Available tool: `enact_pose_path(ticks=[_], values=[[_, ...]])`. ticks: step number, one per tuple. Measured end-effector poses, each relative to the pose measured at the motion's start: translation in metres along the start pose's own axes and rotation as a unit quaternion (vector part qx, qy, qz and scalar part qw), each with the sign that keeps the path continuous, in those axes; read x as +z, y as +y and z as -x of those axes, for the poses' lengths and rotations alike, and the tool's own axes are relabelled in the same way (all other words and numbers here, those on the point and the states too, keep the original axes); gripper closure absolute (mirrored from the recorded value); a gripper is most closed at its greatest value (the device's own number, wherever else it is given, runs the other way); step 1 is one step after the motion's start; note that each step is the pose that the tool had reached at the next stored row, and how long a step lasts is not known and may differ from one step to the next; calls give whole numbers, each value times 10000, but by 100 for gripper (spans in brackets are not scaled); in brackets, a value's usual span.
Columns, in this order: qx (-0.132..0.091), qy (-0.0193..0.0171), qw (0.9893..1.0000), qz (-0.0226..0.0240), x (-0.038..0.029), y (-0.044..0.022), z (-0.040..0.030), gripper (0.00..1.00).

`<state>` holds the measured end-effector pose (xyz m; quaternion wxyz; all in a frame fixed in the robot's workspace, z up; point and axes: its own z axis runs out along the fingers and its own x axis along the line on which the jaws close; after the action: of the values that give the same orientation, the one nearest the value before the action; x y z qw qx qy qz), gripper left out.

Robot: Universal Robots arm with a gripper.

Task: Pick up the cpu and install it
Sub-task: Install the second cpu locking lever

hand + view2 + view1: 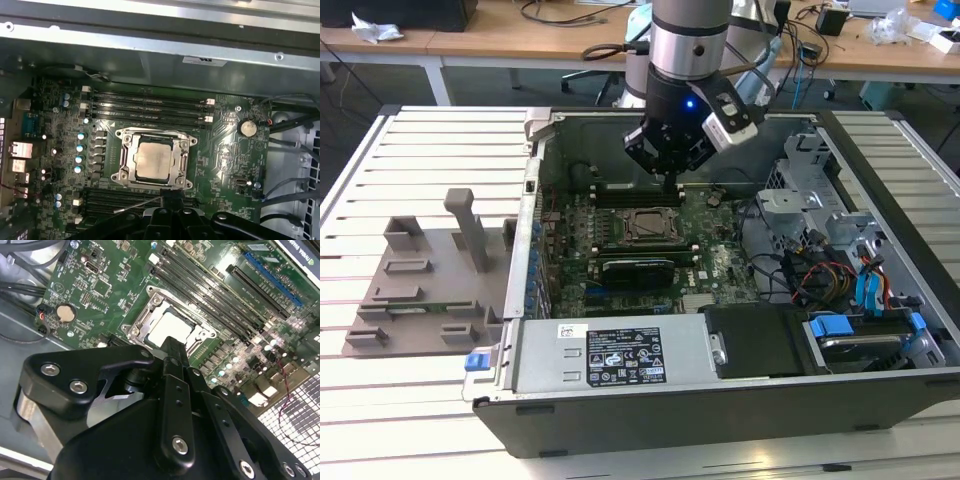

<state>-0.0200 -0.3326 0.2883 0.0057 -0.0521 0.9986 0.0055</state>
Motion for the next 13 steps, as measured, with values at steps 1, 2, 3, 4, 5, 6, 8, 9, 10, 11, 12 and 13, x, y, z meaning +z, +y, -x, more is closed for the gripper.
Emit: enact_pose_path(ticks=[1, 2, 3, 4, 5, 6, 8, 9, 10, 11, 12, 13], values=[[0, -4, 10000, 34, 1, -24, -4, 89], [1, -6, 10000, 54, 1, -42, -7, 89], [0, -9, 10000, 84, 1, -65, -11, 89], [1, -12, 9999, 114, 2, -82, -14, 89], [1, -18, 9999, 165, 4, -102, -18, 89], [2, -21, 9998, 199, 6, -121, -22, 89], [3, -28, 9996, 266, 10, -177, -32, 89], [3, -31, 9996, 292, 17, -214, -41, 89], [3, -33, 9995, 310, 59, -268, -62, 89], [4, -33, 9995, 310, 107, -302, -79, 89], [4, -33, 9995, 310, 127, -315, -85, 89], [3, -32, 9995, 310, 146, -326, -91, 89]])
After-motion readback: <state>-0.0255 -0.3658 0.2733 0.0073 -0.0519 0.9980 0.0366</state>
